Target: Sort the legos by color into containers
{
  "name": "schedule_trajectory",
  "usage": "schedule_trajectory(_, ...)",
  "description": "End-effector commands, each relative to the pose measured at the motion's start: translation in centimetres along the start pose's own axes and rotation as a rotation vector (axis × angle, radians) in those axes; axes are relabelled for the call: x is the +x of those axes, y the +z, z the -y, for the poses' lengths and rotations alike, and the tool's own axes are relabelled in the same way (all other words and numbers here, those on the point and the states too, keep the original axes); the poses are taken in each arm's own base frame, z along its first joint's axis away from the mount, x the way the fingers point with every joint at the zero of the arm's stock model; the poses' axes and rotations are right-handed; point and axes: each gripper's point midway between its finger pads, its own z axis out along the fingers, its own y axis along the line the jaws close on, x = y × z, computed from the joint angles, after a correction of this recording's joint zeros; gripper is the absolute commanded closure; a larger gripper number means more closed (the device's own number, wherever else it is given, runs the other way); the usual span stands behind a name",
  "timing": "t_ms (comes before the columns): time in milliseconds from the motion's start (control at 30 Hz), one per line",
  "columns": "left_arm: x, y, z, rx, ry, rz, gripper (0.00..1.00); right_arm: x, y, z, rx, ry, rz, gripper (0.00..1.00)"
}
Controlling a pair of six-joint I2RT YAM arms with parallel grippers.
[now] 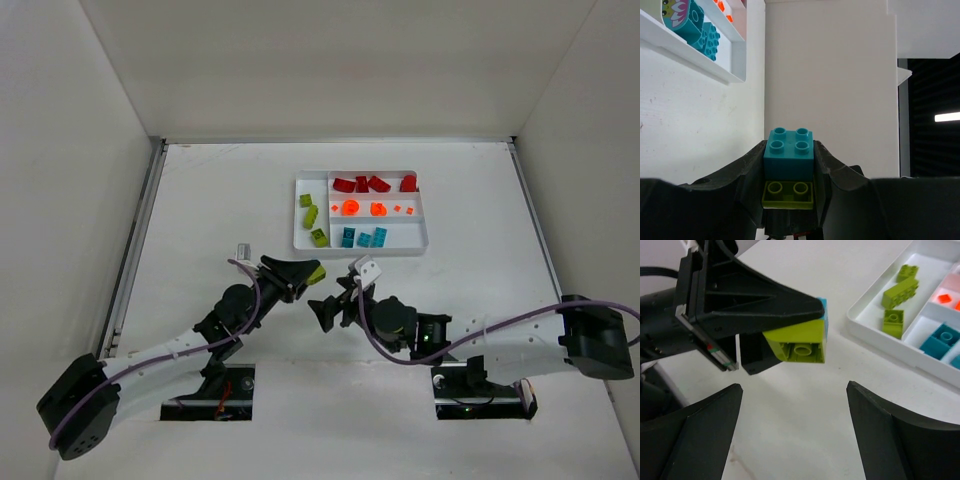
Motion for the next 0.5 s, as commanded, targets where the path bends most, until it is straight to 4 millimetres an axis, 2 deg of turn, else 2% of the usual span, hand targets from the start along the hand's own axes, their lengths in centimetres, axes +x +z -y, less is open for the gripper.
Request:
schedule_trajectory(0, -0.7, 0.2, 3.1, 0.084, -0.068, 0.048, 0.76, -5.3, 0.7, 0.4, 0.100, 0.035, 0.170, 0.10)
schedule_trajectory(167, -0.4, 0.1, 3.1, 0.082, -0.084, 0.041, 0.76, -5.9, 1.2, 0.0, 0.100, 0.060, 0.201, 0.13)
schedule_trajectory(467, 0.2, 0.1, 3.1, 0.078, -0.104, 0.026, 0.76, -5.5, 2.6, -1.3, 0.076, 0.060, 0.204, 0.16)
